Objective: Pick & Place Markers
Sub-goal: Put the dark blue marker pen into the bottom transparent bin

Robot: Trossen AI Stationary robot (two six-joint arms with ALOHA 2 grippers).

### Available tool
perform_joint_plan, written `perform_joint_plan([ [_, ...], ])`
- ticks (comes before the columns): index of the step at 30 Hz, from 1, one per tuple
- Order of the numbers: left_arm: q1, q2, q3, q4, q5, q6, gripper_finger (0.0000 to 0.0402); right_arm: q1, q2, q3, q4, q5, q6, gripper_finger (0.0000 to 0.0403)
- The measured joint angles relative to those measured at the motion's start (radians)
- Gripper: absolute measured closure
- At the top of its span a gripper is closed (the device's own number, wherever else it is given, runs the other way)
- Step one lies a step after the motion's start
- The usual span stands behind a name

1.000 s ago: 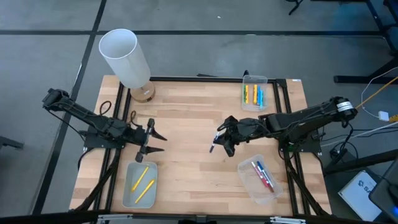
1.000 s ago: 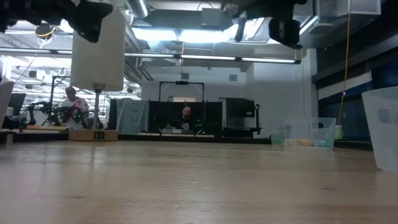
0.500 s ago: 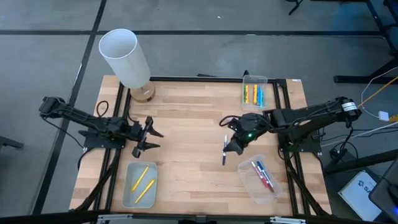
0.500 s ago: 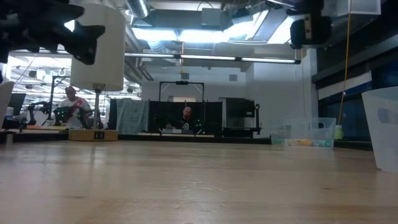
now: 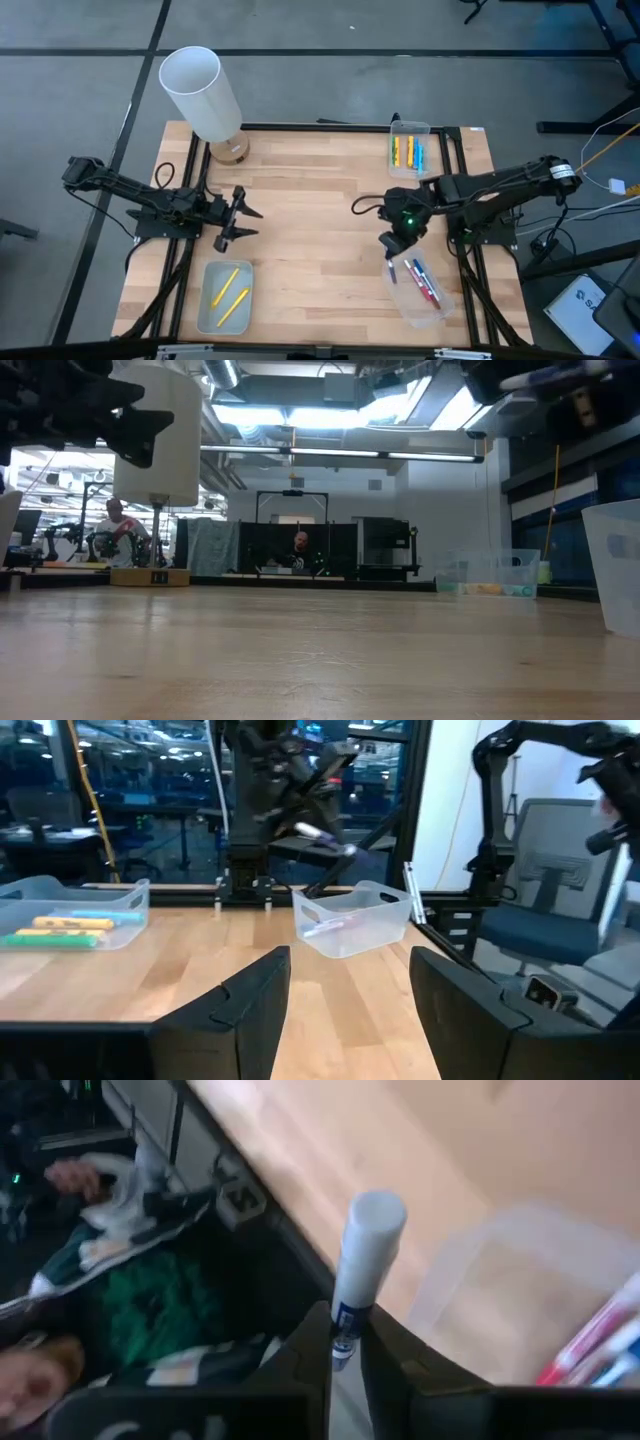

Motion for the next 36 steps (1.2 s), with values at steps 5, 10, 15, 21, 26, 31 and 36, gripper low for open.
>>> perform_joint_plan([
  [5, 0.000, 0.000, 0.000, -0.014, -0.015, -0.002, 0.0199, 0.027, 0.000, 0.000, -0.007, -0.086, 0.104, 0.0365],
  [10, 0.000, 0.000, 0.000, -0.017, -0.016, -0.013, 0.0199, 0.051, 0.000, 0.000, -0.071, -0.083, 0.162, 0.0366],
  [15, 0.000, 0.000, 0.000, -0.017, -0.016, -0.015, 0.0199, 0.087, 0.000, 0.000, -0.151, -0.055, 0.205, 0.0366],
  [21, 0.000, 0.000, 0.000, -0.017, -0.016, -0.016, 0.0199, 0.138, 0.000, 0.000, -0.225, -0.028, 0.266, 0.0366],
  [26, 0.000, 0.000, 0.000, -0.017, -0.016, -0.016, 0.0199, 0.175, 0.000, 0.000, -0.224, 0.008, 0.268, 0.0366],
  [31, 0.000, 0.000, 0.000, -0.017, -0.016, -0.016, 0.0199, 0.204, 0.001, 0.000, -0.224, 0.046, 0.269, 0.0366],
  [36, 0.000, 0.000, 0.000, -0.017, -0.016, -0.016, 0.0199, 0.234, 0.001, 0.000, -0.224, 0.100, 0.283, 0.0366],
])
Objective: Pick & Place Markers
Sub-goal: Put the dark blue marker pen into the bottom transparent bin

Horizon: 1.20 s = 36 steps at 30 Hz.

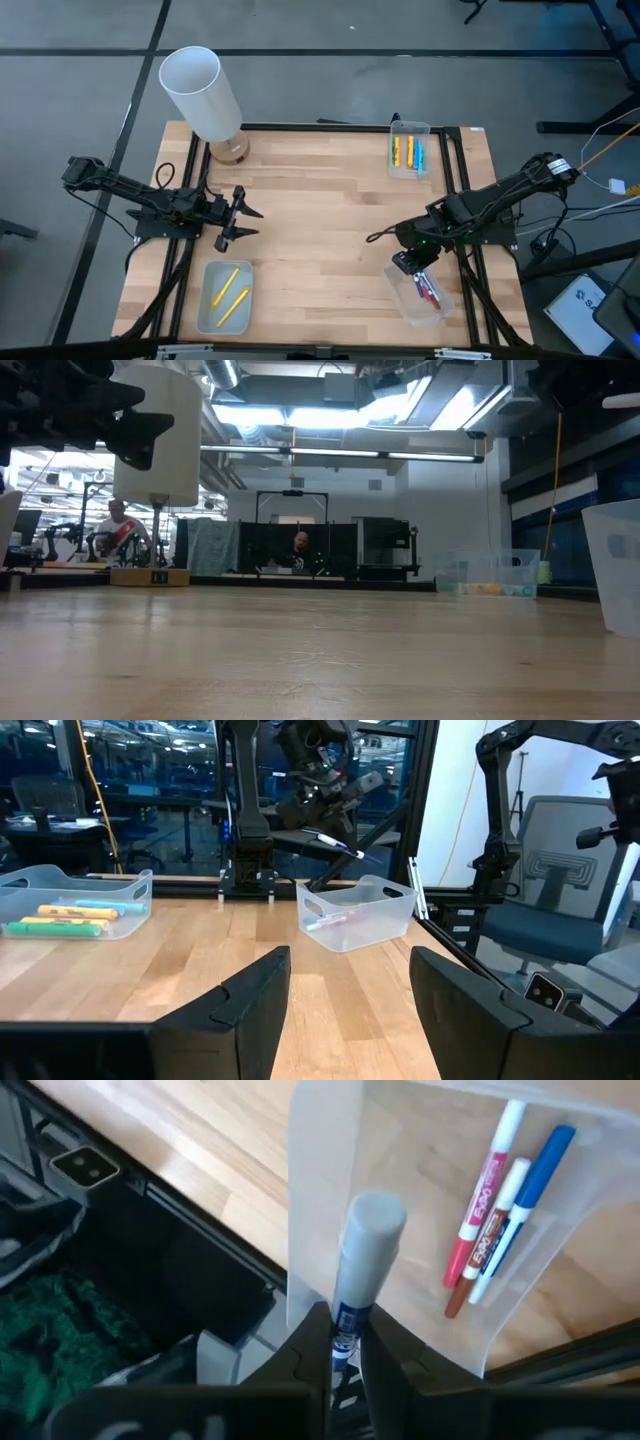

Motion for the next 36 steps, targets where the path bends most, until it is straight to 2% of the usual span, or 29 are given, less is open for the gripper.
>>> perform_joint_plan([
  [13, 0.000, 0.000, 0.000, 0.000, 0.000, 0.000, 0.0199, 0.083, 0.000, 0.000, -0.003, 0.164, 0.036, 0.0366],
  [22, 0.000, 0.000, 0.000, 0.000, 0.000, 0.000, 0.0199, 0.120, 0.018, 0.000, -0.004, 0.237, 0.036, 0.0366],
  [26, 0.000, 0.000, 0.000, 0.000, 0.000, 0.000, 0.0199, 0.129, 0.065, 0.000, -0.007, 0.227, 0.036, 0.0366],
  [36, 0.000, 0.000, 0.000, 0.000, 0.000, 0.000, 0.0199, 0.150, 0.216, 0.000, -0.006, 0.124, 0.031, 0.0365],
])
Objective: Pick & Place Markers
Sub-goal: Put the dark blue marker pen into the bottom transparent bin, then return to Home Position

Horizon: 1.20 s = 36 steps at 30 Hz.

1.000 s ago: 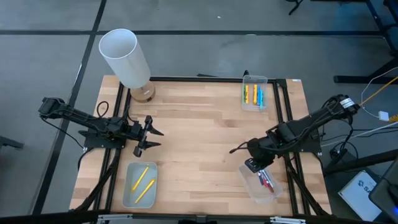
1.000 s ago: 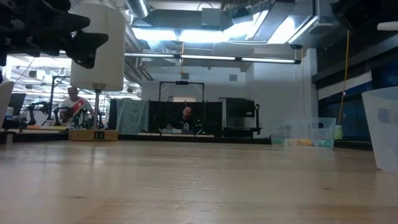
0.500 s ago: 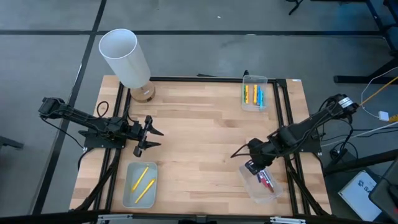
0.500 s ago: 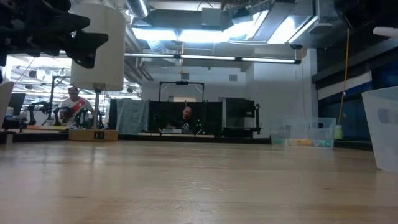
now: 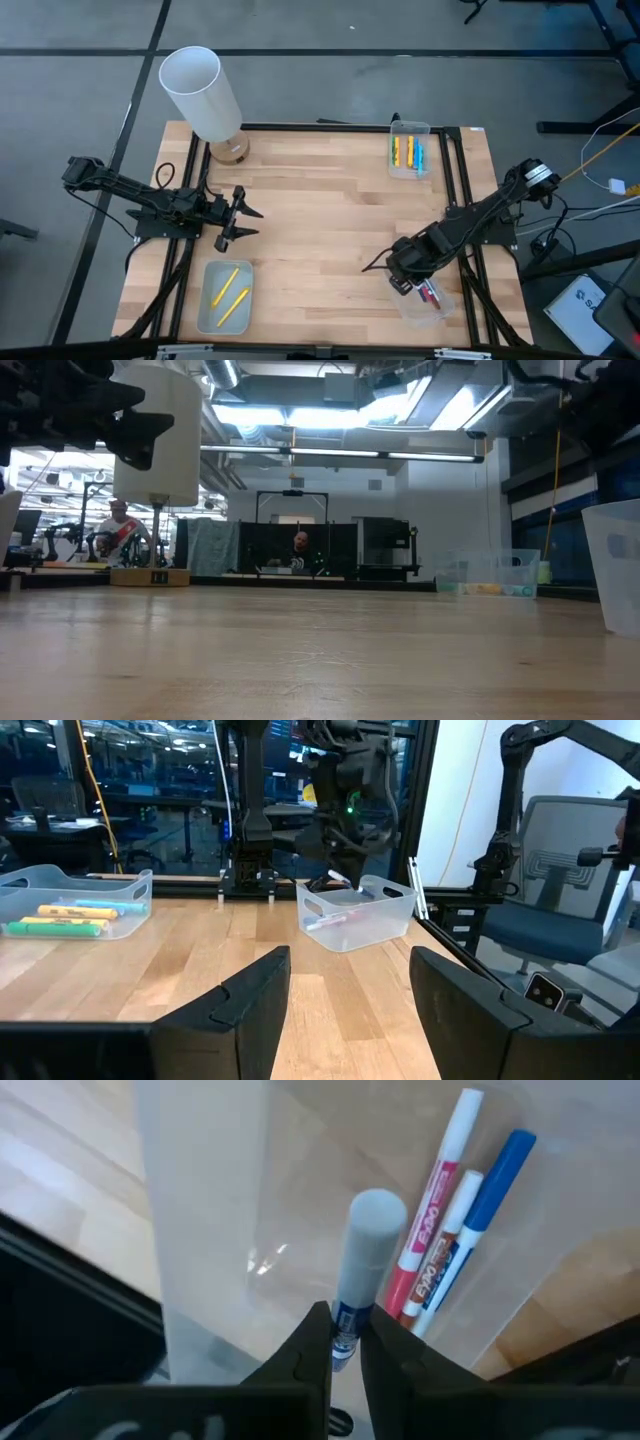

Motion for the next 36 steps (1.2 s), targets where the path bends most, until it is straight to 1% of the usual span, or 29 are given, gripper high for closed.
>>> perform_joint_plan([
  [8, 0.000, 0.000, 0.000, 0.000, 0.000, 0.000, 0.0199, 0.000, 0.058, 0.000, 0.000, -0.002, -0.006, 0.0364],
  [17, 0.000, 0.000, 0.000, 0.000, 0.000, 0.000, 0.0199, -0.001, 0.065, 0.000, 0.006, 0.007, -0.002, 0.0362],
  [26, 0.000, 0.000, 0.000, 0.000, 0.000, 0.000, 0.0199, -0.001, 0.065, 0.000, 0.029, 0.009, -0.002, 0.0323],
  [36, 0.000, 0.000, 0.000, 0.000, 0.000, 0.000, 0.0199, -0.001, 0.065, 0.000, 0.030, 0.009, -0.003, 0.0318],
])
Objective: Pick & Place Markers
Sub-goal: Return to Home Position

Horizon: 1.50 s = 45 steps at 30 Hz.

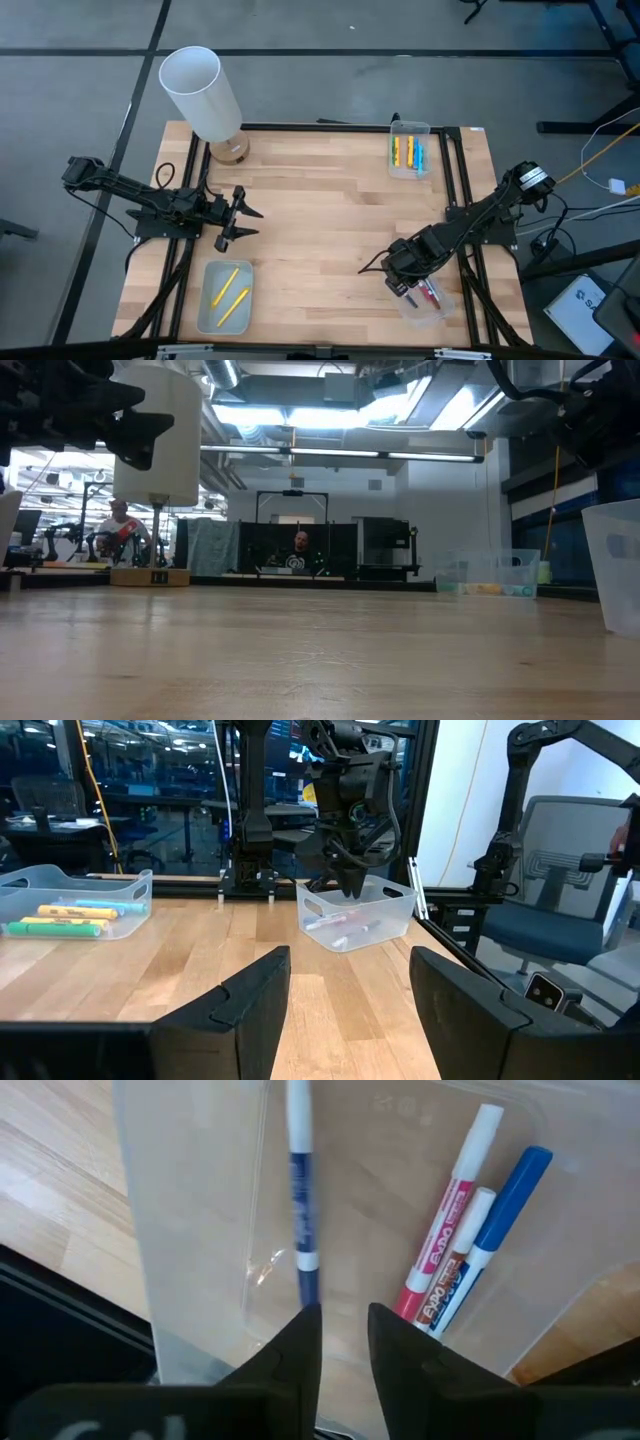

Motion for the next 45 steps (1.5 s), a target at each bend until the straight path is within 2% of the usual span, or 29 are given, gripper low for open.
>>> perform_joint_plan([
  [9, 0.000, 0.000, 0.000, 0.000, 0.000, 0.000, 0.0199, -0.001, 0.000, 0.000, 0.017, 0.000, 0.003, 0.0318],
  [13, 0.000, 0.000, 0.000, 0.000, 0.000, 0.000, 0.0199, -0.001, 0.000, 0.000, 0.022, 0.040, -0.002, 0.0318],
  [16, 0.000, 0.000, 0.000, 0.000, 0.000, 0.000, 0.0199, 0.014, 0.000, -0.001, 0.063, 0.073, -0.142, 0.0318],
  [18, 0.000, 0.000, 0.000, 0.000, 0.000, 0.000, 0.0199, 0.030, -0.009, -0.001, 0.127, 0.144, -0.271, 0.0318],
  [22, 0.000, 0.000, 0.000, 0.000, 0.000, 0.000, 0.0199, 0.051, -0.079, -0.001, 0.222, 0.224, -0.405, 0.0318],
  [28, 0.000, 0.000, 0.000, 0.000, 0.000, 0.000, 0.0199, 0.116, -0.246, -0.002, 0.262, 0.495, -0.612, 0.0318],
  [31, 0.000, 0.000, 0.000, 0.000, 0.000, 0.000, 0.0199, 0.141, -0.331, -0.049, 0.446, 0.578, -0.777, 0.0317],
  [33, 0.000, 0.000, 0.000, 0.000, 0.000, 0.000, 0.0199, 0.145, -0.385, -0.126, 0.664, 0.540, -0.941, 0.0317],
  [35, 0.000, 0.000, 0.000, 0.000, 0.000, 0.000, 0.0199, 0.138, -0.440, -0.228, 0.850, 0.437, -1.061, 0.0317],
  [37, 0.000, 0.000, 0.000, 0.000, 0.000, 0.000, 0.0199, 0.119, -0.504, -0.344, 1.005, 0.355, -1.127, 0.0318],
  [41, 0.000, 0.000, 0.000, 0.000, 0.000, 0.000, 0.0199, 0.072, -0.644, -0.558, 1.296, 0.260, -1.233, 0.0317],
  [45, 0.000, 0.000, 0.000, 0.000, 0.000, 0.000, 0.0199, 0.027, -0.777, -0.739, 1.507, 0.138, -1.363, 0.0318],
])
